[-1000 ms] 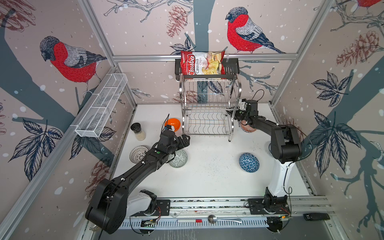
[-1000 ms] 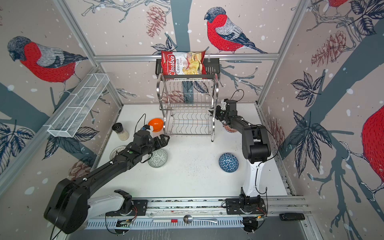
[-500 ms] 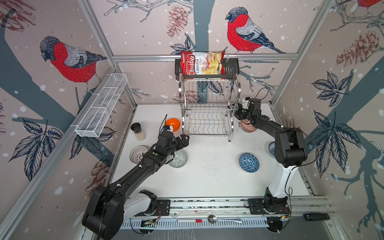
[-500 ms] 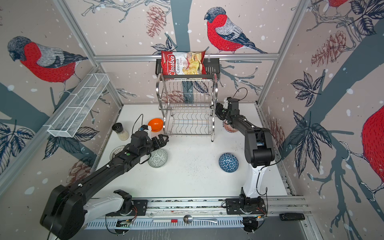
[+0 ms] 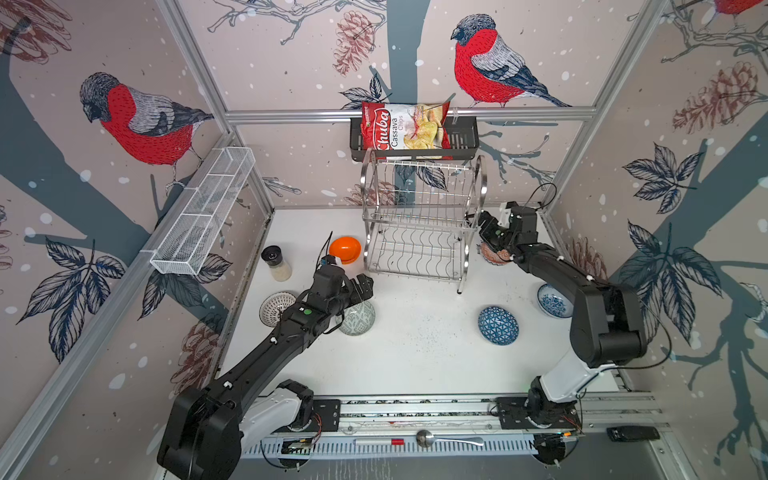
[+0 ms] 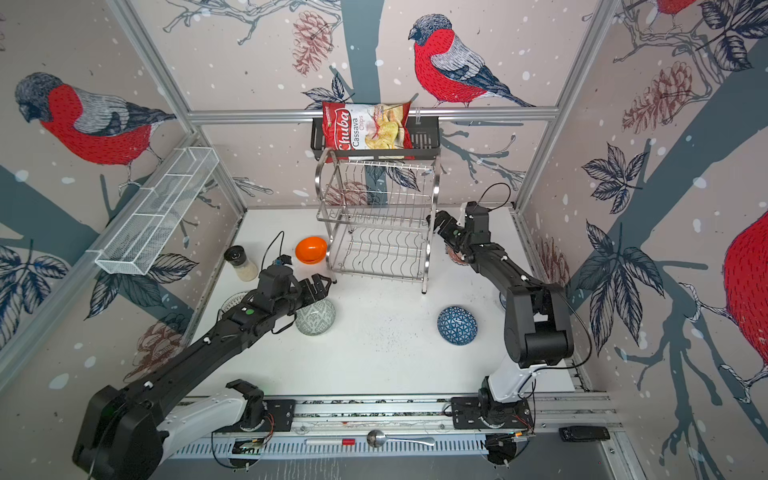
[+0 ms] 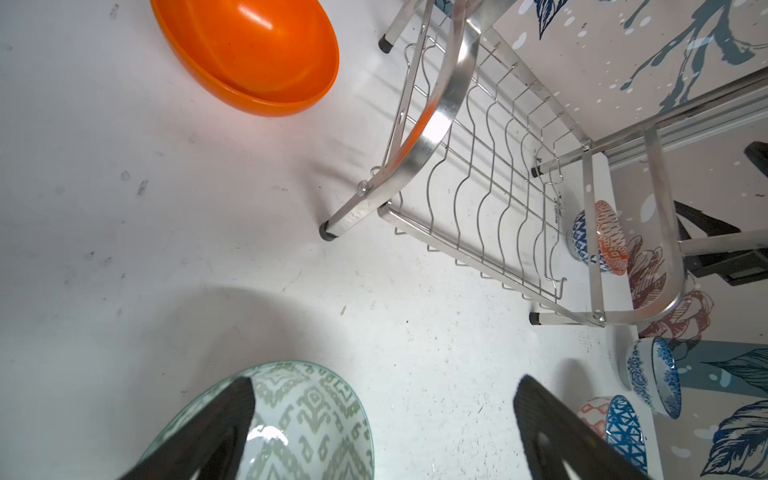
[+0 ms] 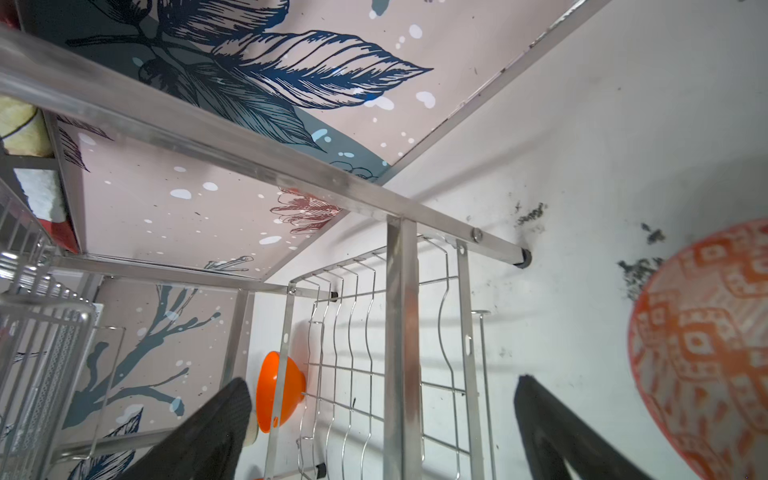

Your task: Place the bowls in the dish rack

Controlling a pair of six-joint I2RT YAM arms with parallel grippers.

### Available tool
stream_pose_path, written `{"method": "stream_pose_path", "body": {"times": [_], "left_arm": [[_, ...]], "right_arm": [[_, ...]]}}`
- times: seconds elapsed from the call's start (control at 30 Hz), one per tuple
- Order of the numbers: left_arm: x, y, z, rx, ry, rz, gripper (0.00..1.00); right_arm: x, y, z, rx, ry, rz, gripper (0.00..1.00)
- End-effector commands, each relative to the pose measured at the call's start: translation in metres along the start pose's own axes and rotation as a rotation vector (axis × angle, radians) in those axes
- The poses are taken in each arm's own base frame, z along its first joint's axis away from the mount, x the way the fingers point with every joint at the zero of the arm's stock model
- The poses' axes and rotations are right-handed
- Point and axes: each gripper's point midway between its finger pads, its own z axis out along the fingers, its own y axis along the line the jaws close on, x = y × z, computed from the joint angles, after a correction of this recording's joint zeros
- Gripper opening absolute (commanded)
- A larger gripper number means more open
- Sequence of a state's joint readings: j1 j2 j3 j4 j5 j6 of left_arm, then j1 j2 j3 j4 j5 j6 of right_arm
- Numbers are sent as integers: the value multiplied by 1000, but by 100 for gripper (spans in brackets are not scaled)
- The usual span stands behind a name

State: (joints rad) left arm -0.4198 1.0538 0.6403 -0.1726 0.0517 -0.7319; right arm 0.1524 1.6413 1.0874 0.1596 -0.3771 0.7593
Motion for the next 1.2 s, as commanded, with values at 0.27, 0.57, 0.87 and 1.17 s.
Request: {"method": "stream_pose_path", "body": {"times": [0.27,0.57,0.87,1.17], "left_arm": [[9,1,-8,37,-2,10,98],[17,-14,-2,118,65,20,97],[19,-14,4,129,66,21,98],[23,-15,4,145,77,16,98]], "right_arm": [[6,-36,-8,108,-29,-21,100],[22,-48,-13,75,2,11,100],[42,-41,-20,8,37,9,93],[39,-26,-19,-43,53,16,85]]}}
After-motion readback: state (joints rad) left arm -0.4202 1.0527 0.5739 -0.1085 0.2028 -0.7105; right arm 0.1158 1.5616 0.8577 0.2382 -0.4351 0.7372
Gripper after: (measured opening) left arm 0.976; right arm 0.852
